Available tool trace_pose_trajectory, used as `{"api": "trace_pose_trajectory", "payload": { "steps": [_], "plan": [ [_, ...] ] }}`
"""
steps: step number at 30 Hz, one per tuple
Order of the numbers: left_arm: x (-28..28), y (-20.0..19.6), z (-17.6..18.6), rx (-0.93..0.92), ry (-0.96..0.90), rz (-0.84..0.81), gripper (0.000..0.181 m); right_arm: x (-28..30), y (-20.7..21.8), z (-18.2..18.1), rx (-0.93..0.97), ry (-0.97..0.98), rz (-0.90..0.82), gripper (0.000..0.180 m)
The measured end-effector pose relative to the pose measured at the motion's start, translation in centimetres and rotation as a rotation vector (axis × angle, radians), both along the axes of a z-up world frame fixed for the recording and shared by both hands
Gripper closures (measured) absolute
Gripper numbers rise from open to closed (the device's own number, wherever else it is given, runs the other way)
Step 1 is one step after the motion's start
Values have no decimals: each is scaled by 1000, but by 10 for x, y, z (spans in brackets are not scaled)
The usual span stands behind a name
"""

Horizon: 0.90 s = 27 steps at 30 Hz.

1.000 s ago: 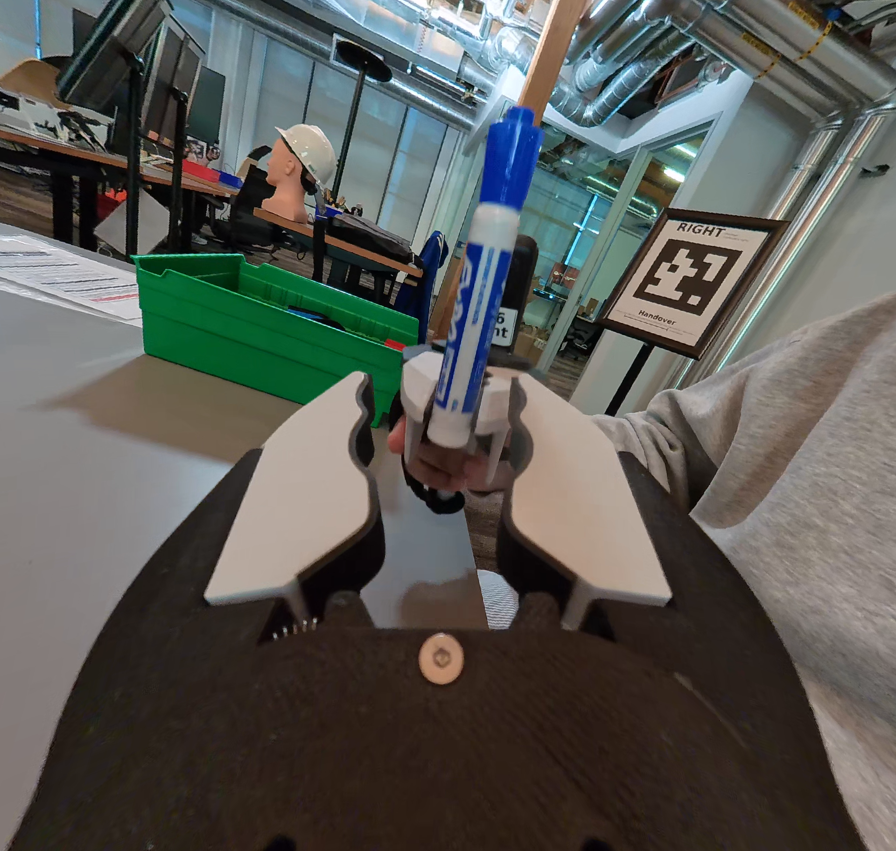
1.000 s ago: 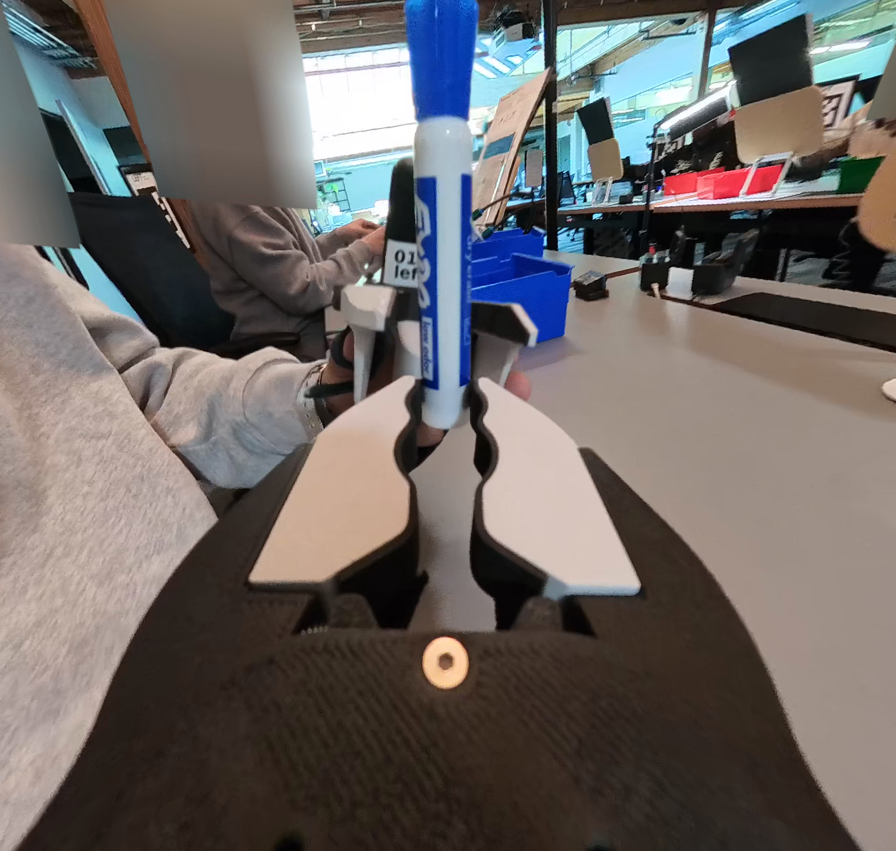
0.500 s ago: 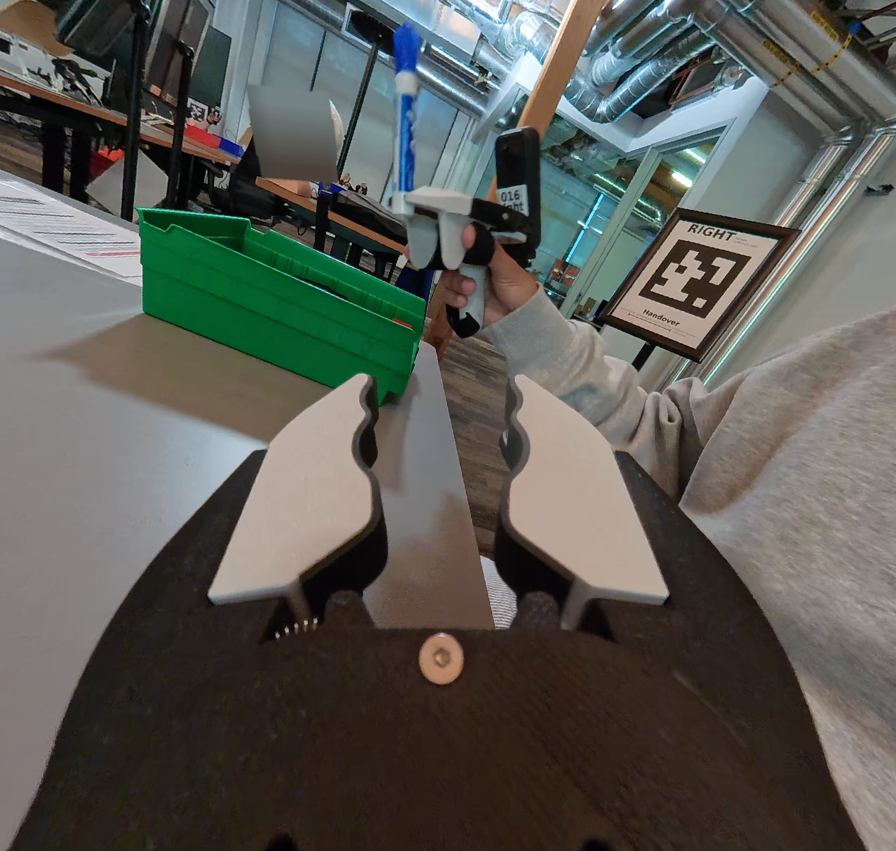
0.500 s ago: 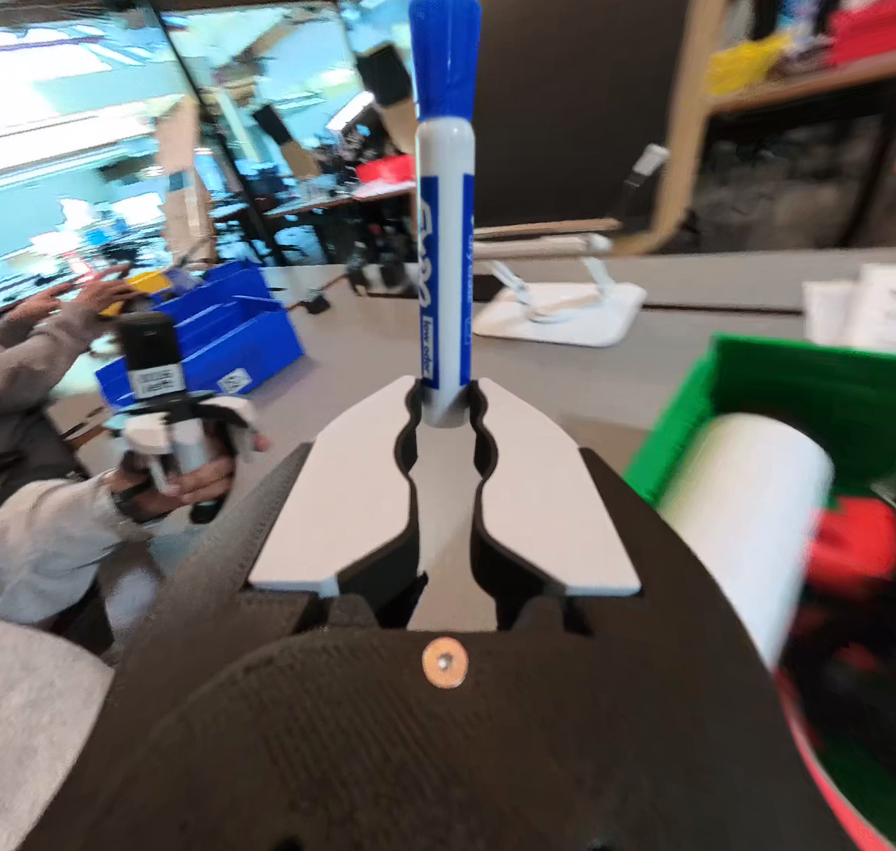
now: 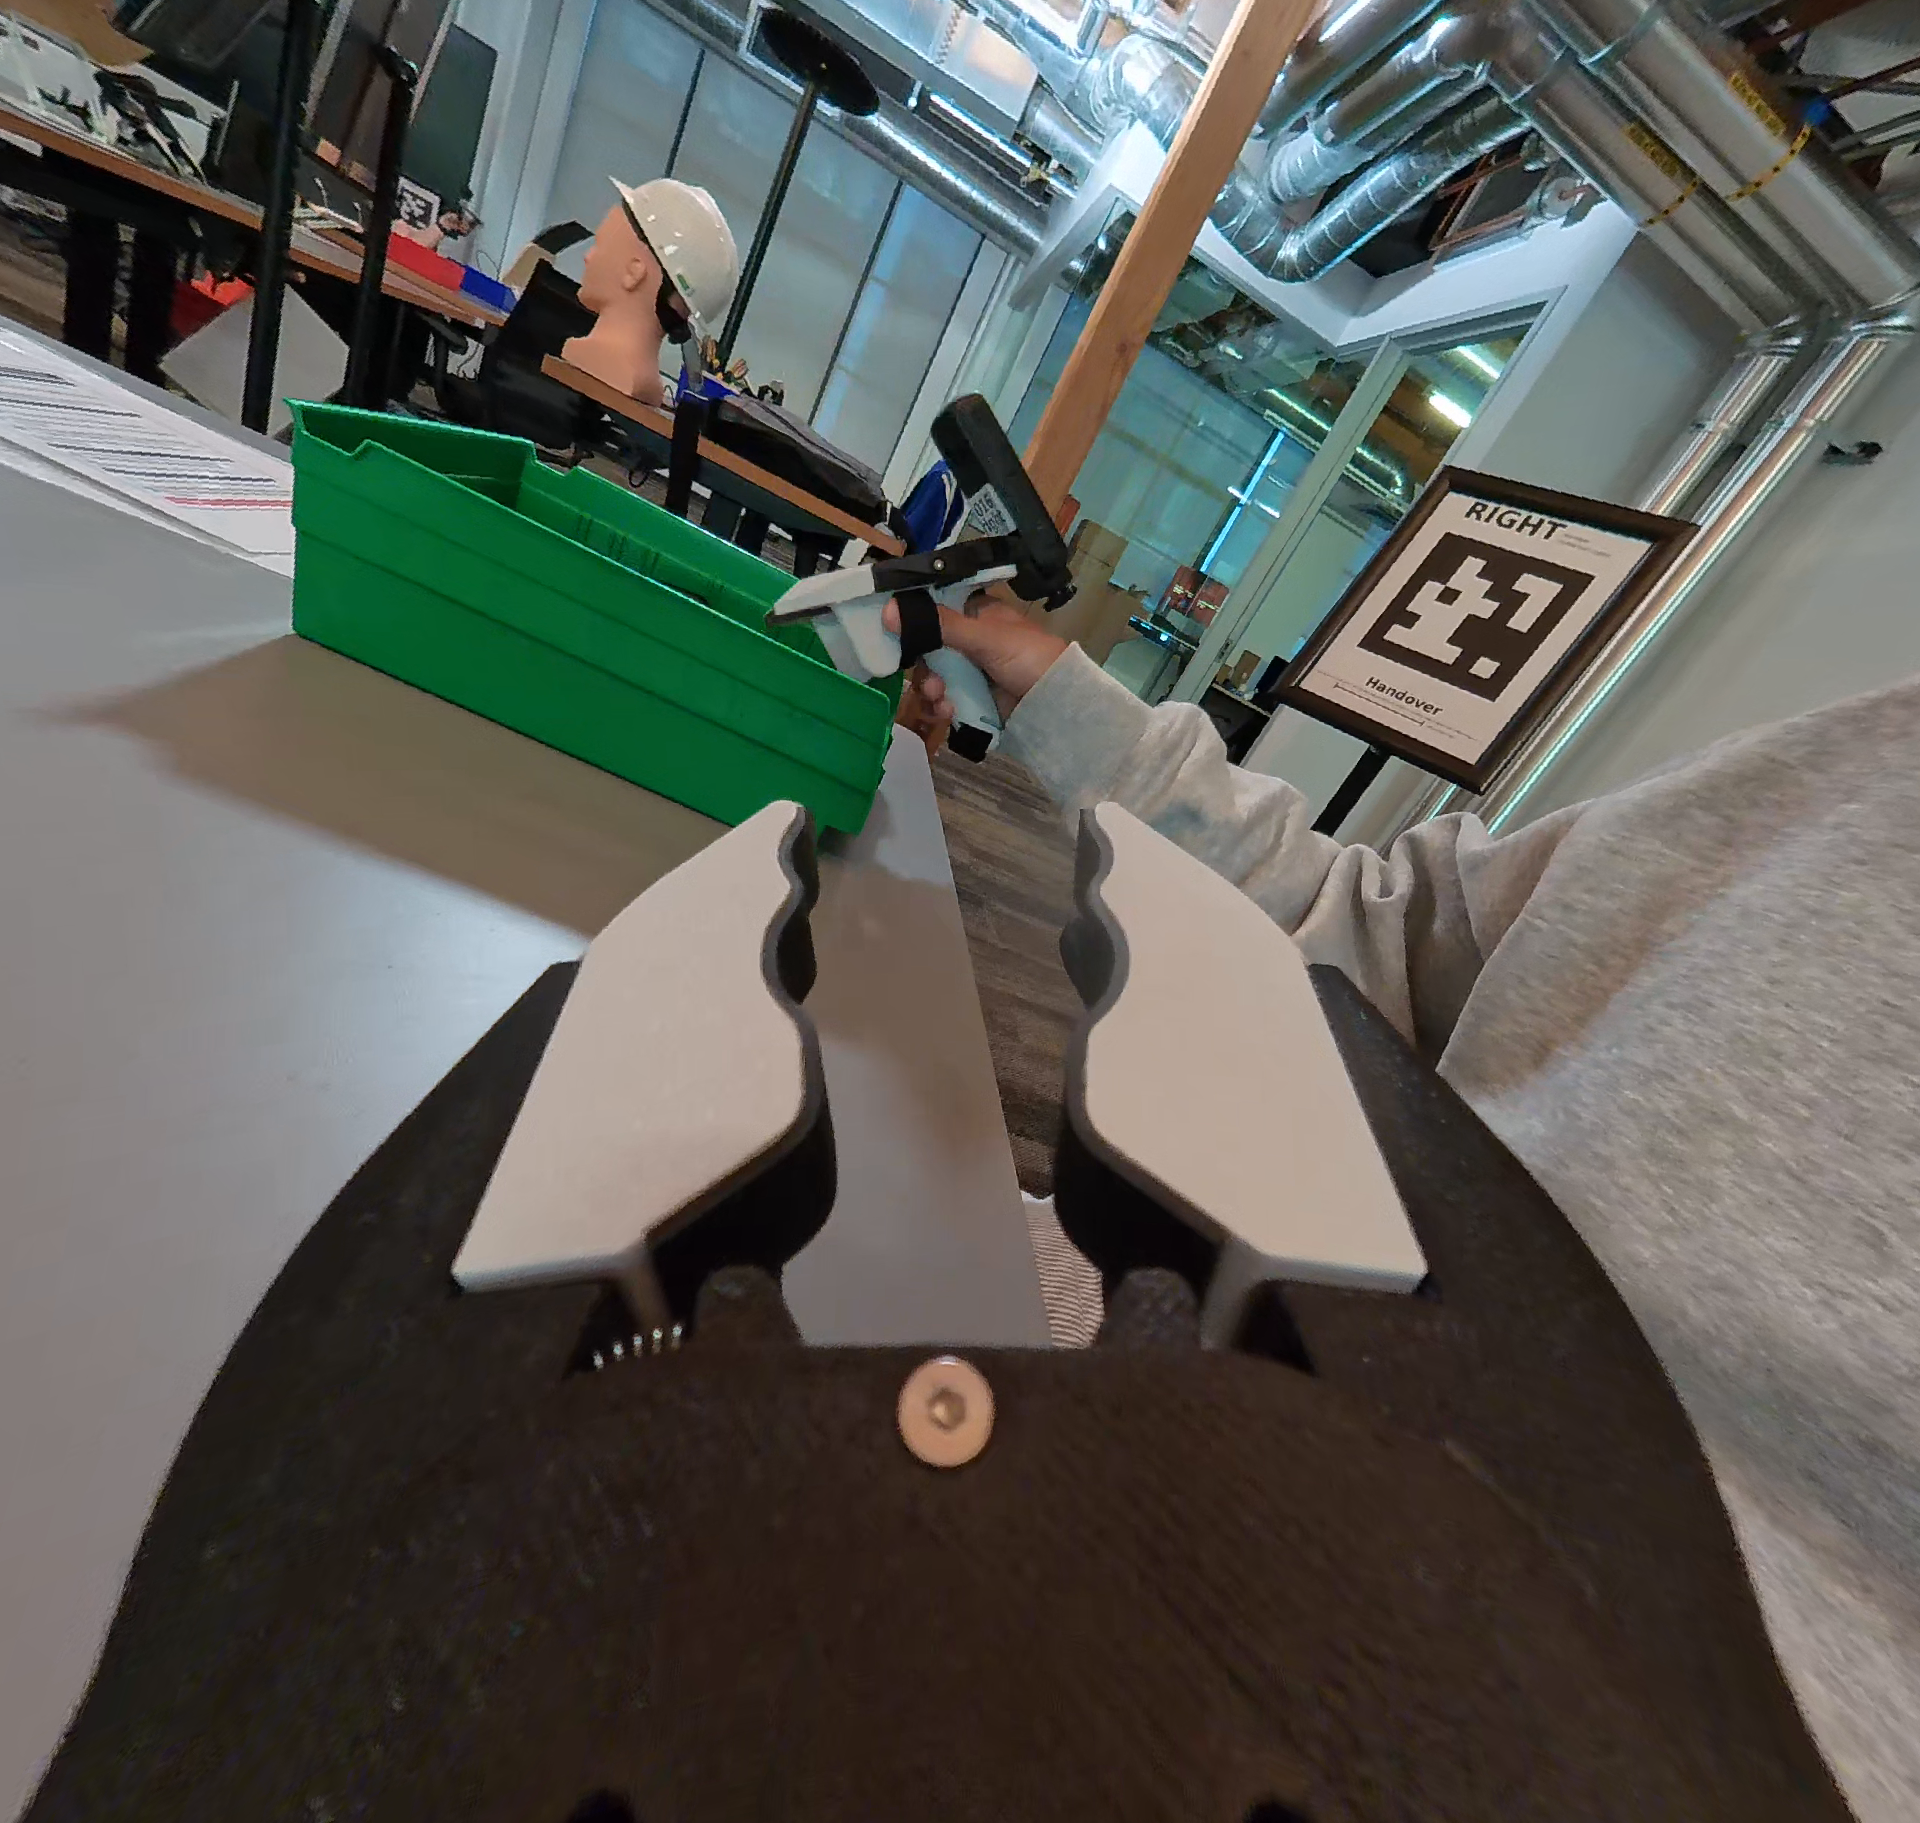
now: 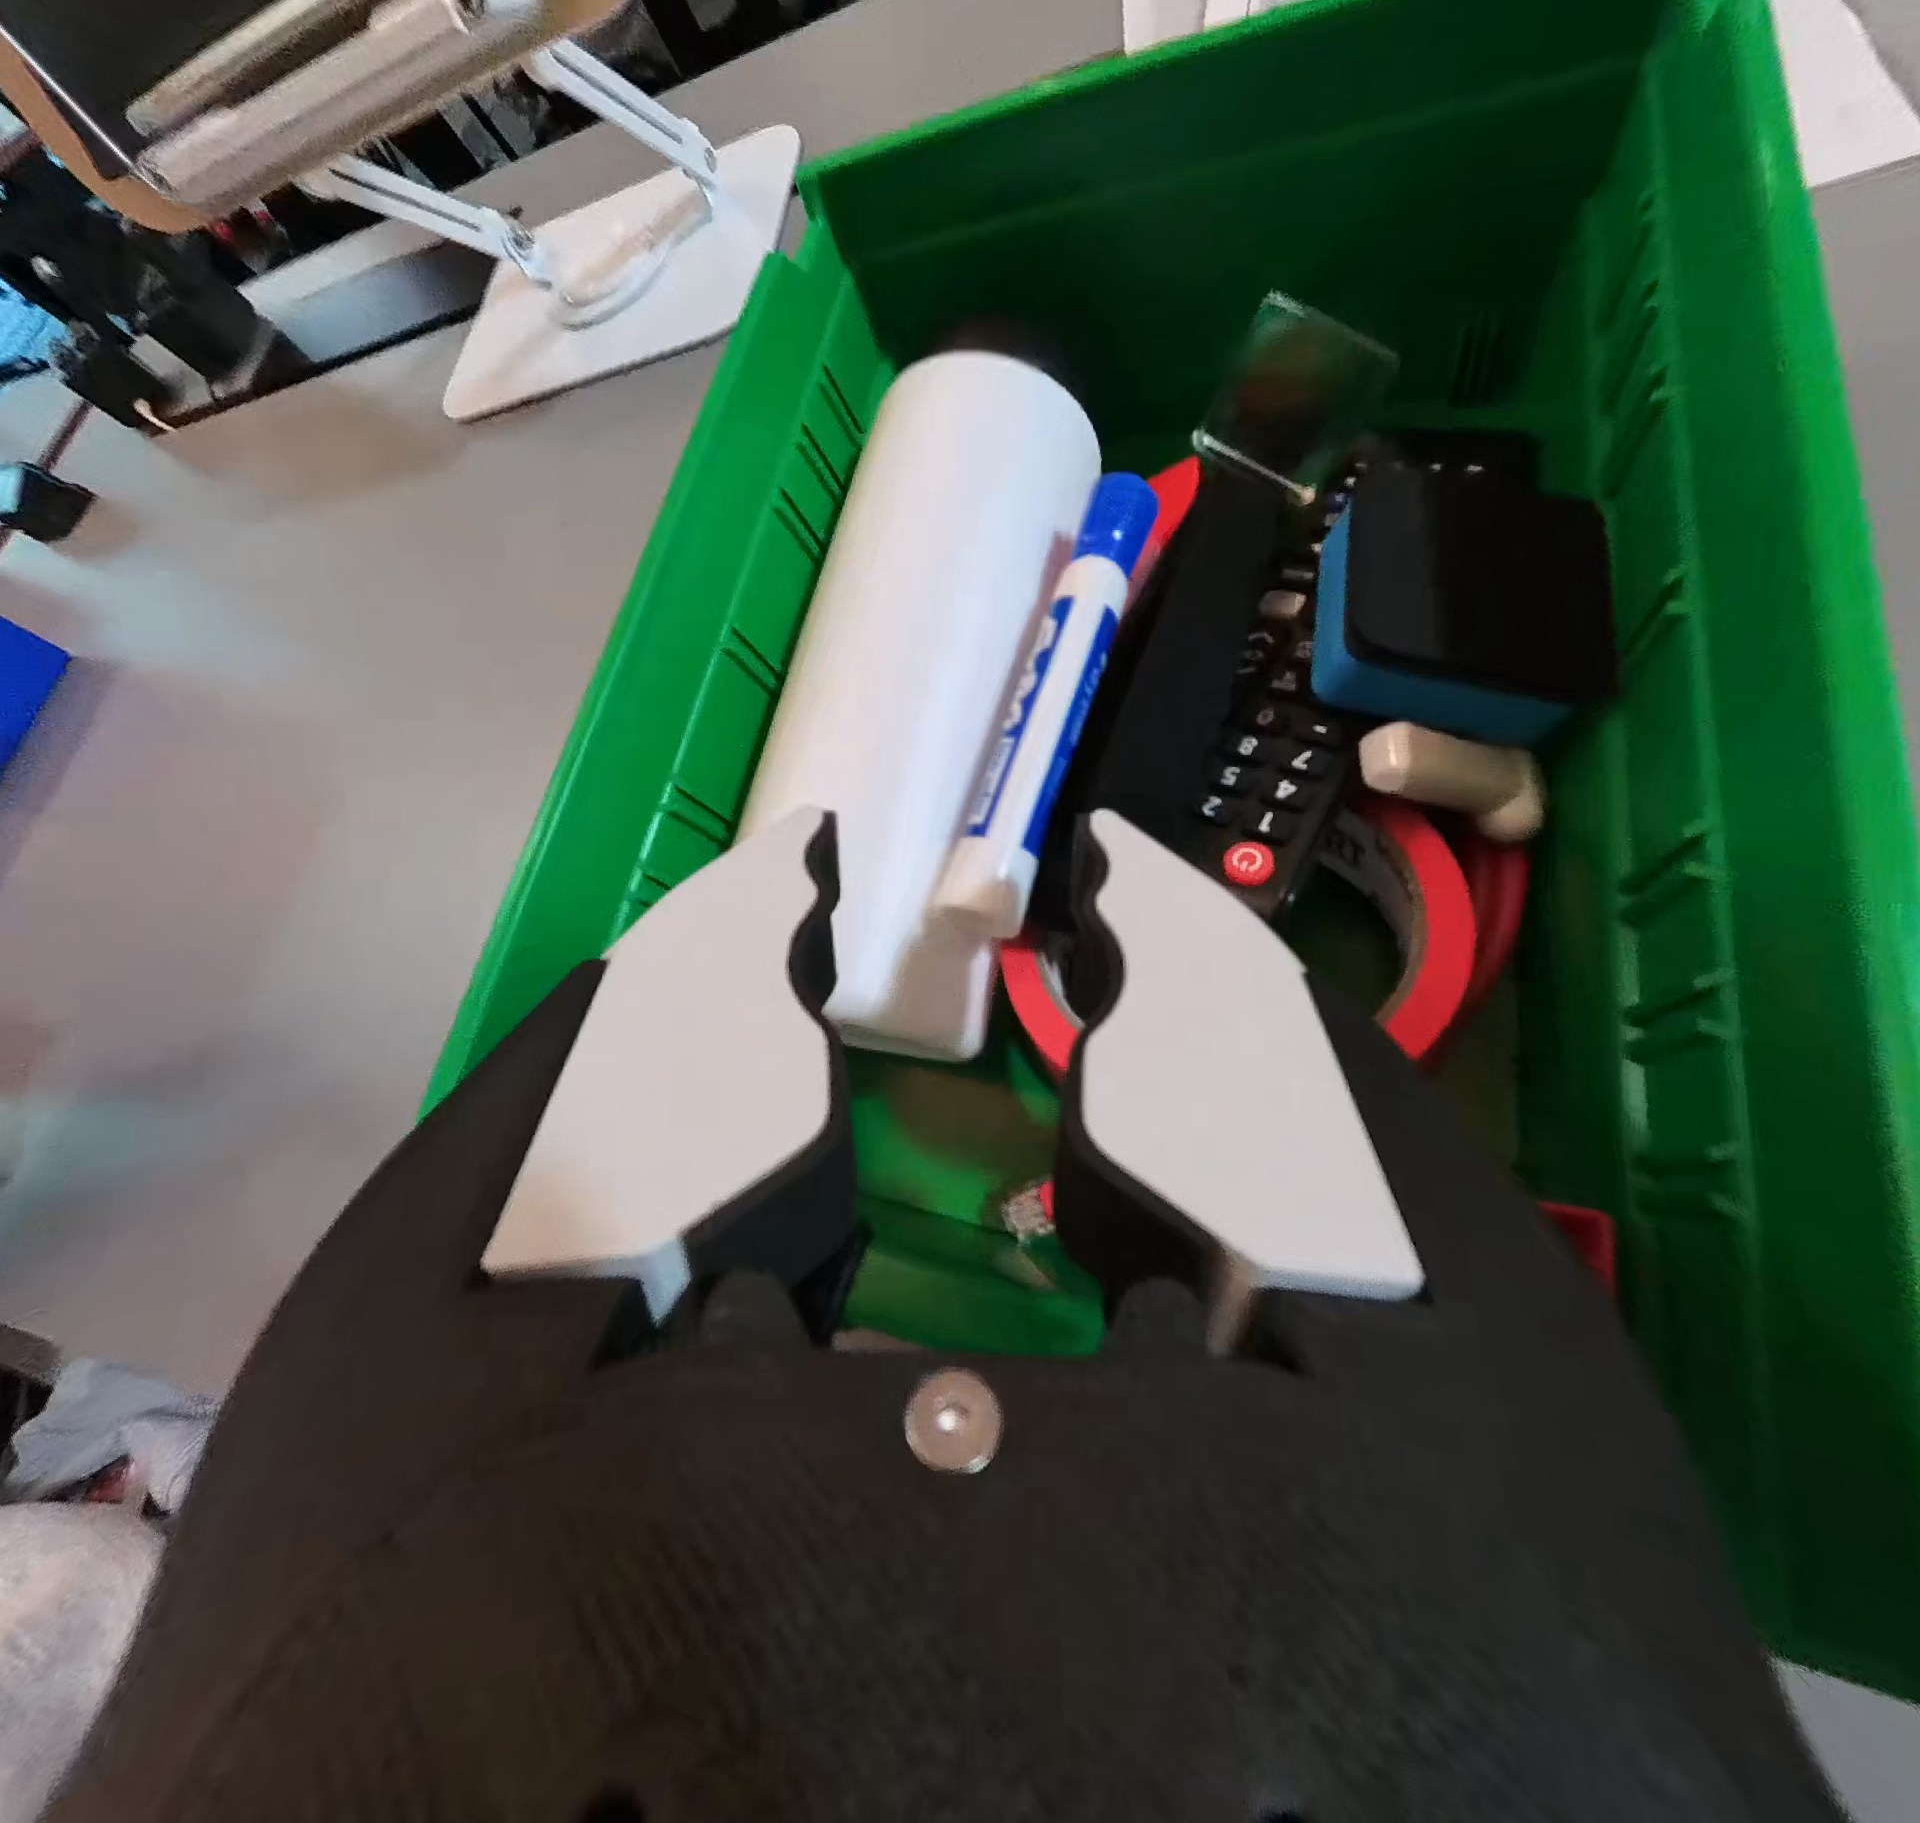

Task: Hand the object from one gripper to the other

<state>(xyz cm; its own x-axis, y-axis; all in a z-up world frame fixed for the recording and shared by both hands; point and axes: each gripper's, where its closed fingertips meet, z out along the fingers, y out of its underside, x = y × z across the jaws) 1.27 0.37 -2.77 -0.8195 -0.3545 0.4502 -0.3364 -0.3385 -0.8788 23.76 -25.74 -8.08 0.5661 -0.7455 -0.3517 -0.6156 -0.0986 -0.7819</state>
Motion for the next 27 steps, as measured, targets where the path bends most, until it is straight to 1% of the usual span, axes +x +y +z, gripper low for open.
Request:
{"api": "trace_pose_trajectory", "payload": {
  "steps": [6,9,13,17,19,21,24,27],
  "plan": [
    [2,3,1,-8,4,9,134,-5,8,44,73,-145,8,141],
    [4,6,1,-24,15,18,135,-17,25,71,131,-226,62,143],
    [7,15,5,-30,20,46,135,-48,69,105,229,-327,199,145],
    [14,36,12,10,11,128,137,-95,132,118,315,-383,382,149],
    [18,55,19,35,5,187,140,-124,166,113,359,-392,480,152],
    [20,79,31,53,-9,252,146,-154,200,99,386,-365,584,153],
    [18,123,54,94,-29,365,153,-197,241,64,394,-299,725,154],
    [10,179,77,145,-22,512,157,-227,267,22,329,-218,835,155]
  ]
}}
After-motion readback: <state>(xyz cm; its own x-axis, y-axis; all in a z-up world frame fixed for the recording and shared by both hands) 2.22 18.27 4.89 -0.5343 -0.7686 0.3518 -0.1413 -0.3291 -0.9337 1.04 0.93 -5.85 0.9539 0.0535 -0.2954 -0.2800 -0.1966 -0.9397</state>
